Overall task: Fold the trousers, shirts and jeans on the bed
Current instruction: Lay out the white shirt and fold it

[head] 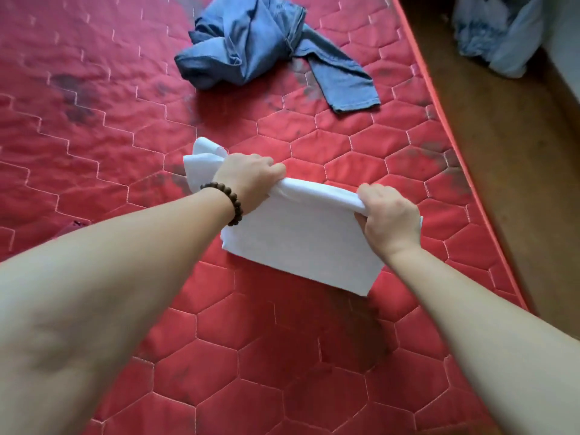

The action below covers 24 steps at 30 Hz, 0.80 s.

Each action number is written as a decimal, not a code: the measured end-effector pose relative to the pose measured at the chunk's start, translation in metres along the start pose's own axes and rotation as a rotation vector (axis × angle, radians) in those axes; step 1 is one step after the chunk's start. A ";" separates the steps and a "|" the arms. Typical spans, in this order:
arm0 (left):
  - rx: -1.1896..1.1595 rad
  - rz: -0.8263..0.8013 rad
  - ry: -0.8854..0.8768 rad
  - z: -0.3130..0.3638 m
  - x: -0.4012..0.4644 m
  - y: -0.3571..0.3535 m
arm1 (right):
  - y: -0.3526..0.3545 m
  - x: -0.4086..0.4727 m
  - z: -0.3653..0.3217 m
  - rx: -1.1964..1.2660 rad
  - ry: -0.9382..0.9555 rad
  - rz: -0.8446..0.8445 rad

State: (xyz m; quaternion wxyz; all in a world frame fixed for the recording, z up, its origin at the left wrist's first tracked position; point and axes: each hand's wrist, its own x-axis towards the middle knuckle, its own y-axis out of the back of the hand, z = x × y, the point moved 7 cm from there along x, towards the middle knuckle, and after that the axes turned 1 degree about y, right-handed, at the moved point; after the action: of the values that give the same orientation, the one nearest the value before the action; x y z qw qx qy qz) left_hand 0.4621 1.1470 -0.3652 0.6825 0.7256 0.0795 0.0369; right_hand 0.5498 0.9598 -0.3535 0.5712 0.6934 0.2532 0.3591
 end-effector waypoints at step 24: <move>-0.033 -0.136 0.119 0.017 -0.135 -0.108 | -0.103 -0.113 -0.047 -0.064 0.150 -0.529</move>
State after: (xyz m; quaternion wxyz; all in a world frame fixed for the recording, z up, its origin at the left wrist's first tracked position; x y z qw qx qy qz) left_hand 0.3253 1.1140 -0.4661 0.6894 0.7037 0.1683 0.0347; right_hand 0.4496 0.9250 -0.4728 0.6463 0.5564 0.4555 0.2555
